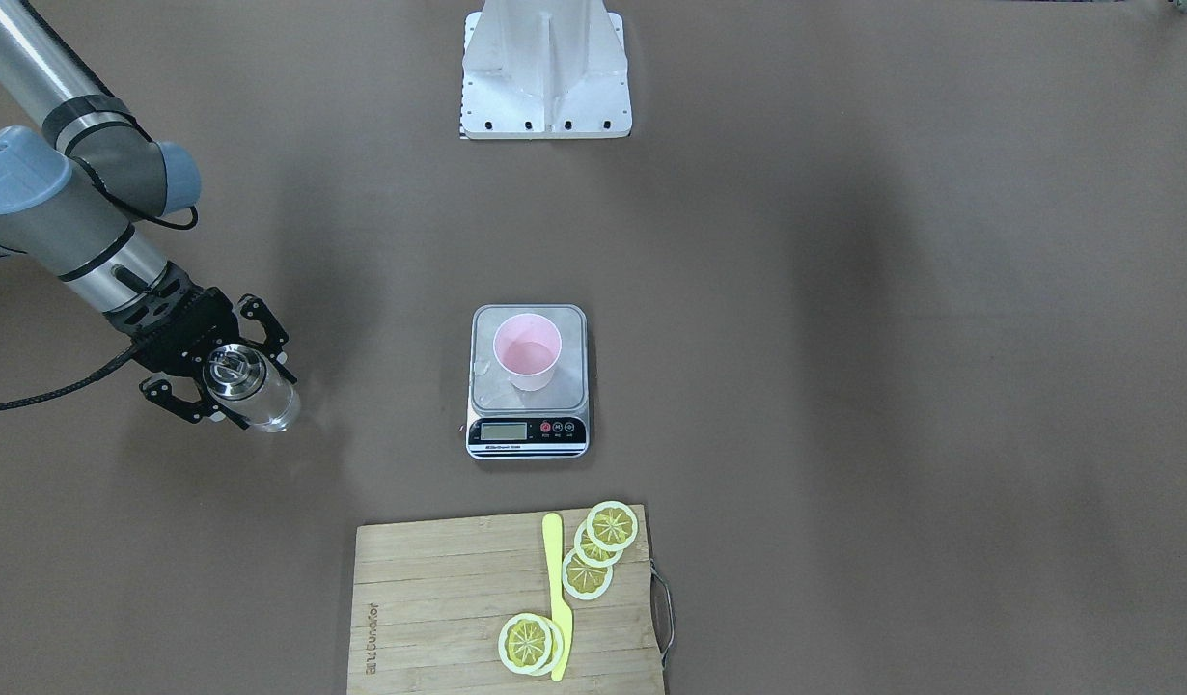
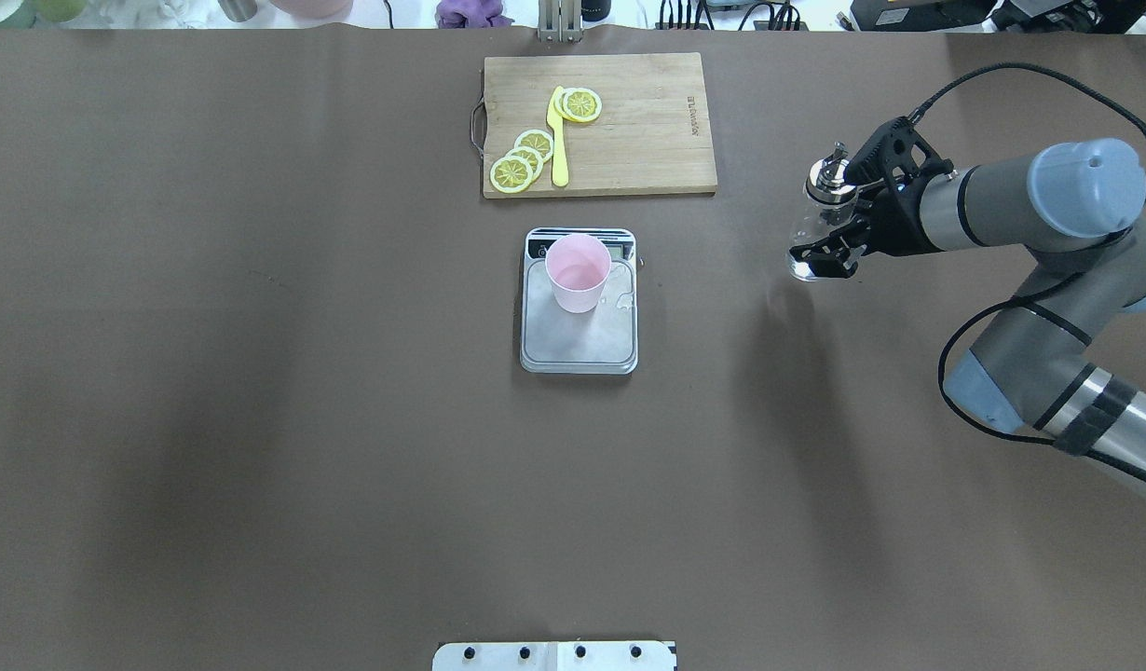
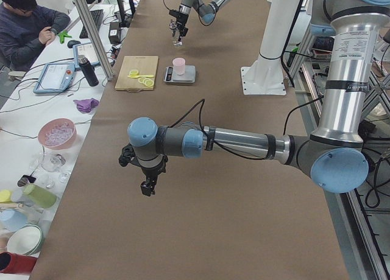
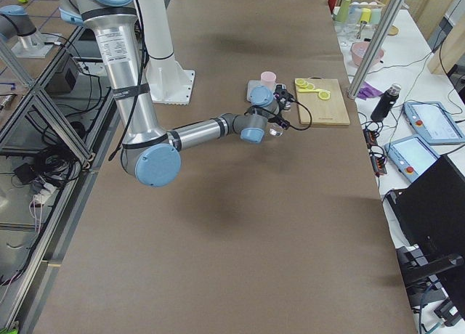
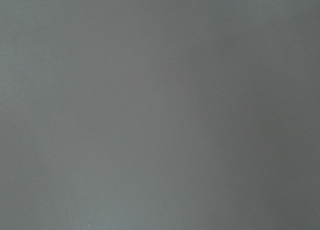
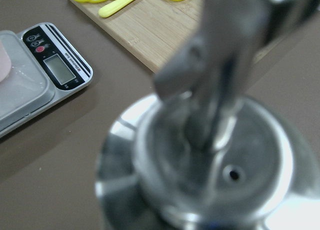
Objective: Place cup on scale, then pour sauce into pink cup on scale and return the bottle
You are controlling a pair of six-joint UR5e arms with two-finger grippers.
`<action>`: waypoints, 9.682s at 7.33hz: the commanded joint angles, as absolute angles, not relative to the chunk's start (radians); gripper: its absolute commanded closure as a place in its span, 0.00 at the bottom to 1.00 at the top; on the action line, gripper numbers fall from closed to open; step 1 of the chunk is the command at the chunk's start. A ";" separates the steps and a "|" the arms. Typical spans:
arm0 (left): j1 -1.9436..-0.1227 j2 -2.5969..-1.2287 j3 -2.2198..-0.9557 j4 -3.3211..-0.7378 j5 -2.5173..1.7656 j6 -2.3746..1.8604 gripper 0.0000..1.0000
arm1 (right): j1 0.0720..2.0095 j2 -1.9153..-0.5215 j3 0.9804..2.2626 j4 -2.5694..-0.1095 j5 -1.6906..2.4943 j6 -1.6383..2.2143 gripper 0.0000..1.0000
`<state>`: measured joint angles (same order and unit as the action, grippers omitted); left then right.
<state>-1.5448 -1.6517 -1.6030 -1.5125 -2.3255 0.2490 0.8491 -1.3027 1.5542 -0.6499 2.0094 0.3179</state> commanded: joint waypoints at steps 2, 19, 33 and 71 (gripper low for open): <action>-1.545 -1.651 -1.598 -1.513 -2.326 0.249 0.01 | 0.810 -1.260 1.618 -0.812 1.993 0.298 1.00; -1.549 -1.583 -1.588 -1.511 -2.326 0.250 0.01 | 0.545 -0.815 1.802 -2.182 1.376 0.055 1.00; -1.549 -1.568 -1.568 -1.513 -2.332 0.252 0.01 | 0.477 -0.589 1.474 -2.437 1.255 0.040 1.00; -1.549 -1.548 -1.574 -1.529 -2.370 0.261 0.01 | 0.821 -1.396 1.652 -0.578 2.016 0.223 1.00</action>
<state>-1.5493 -1.5478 -1.5728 -1.5300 -2.3700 0.2608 0.8196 -1.3858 1.7642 -0.7763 2.0067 0.1753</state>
